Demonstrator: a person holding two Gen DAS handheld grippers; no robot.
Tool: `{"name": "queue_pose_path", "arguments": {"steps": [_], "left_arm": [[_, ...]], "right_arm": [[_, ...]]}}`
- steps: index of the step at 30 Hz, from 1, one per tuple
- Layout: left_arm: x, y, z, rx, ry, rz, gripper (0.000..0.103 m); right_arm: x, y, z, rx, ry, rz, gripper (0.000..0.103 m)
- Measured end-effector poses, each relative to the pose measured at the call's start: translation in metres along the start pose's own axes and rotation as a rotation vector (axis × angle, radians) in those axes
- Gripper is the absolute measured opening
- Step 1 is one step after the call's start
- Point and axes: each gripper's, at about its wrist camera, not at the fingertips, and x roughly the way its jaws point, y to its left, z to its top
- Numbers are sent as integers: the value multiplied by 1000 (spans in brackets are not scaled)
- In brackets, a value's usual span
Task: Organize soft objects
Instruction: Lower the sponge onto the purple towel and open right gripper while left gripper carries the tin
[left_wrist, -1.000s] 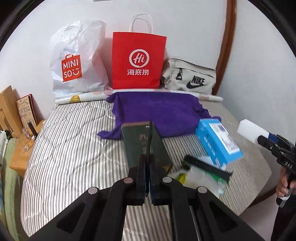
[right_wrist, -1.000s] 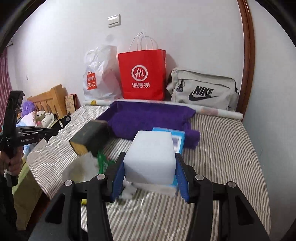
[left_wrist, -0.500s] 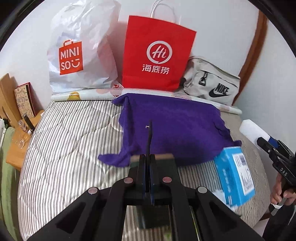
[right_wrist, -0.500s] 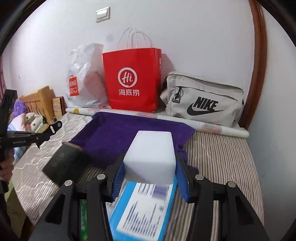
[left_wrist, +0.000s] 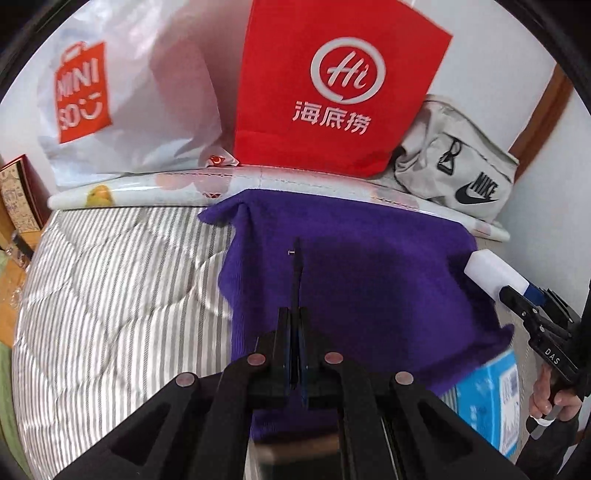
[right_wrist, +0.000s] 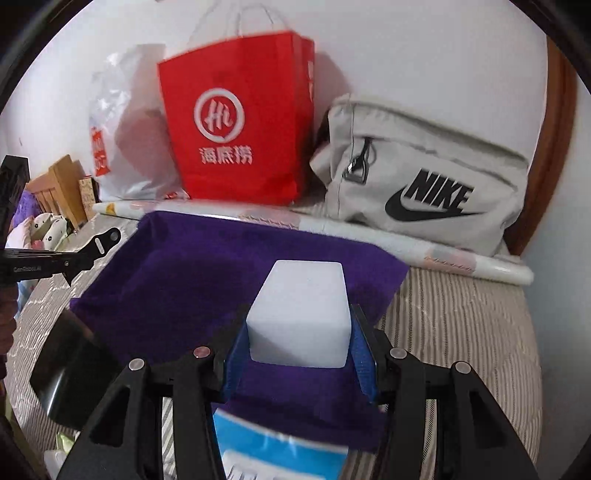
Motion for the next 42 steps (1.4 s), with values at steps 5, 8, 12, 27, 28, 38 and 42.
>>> {"name": "queue_pose_path", "arguments": {"steps": [5,8,12,27,28,38,42], "left_arm": [[22,-1,18,12,15,0,4],[35,-3,26,13,29,5,4],[55,0,29,-1,72,15,4],[69,3,33,-57,135,-33,34],[67,2,33,-57,133,-43,35],[23,-14,21,-10,52,38,68],[-1,-17,11,-7,29,97,69]], "right_arm": [[27,-9,8,12,38,-18,50],[37,-12,12,22,54,-16,50],[47,-12,14,18,79,-23,50],[59,-13,12,4,138,-24,72],[57,-14,12,10,131,-15,75],[21,-16,10,29,76,-40,88],[-1,-11,8,29,51,-90,88]]}}
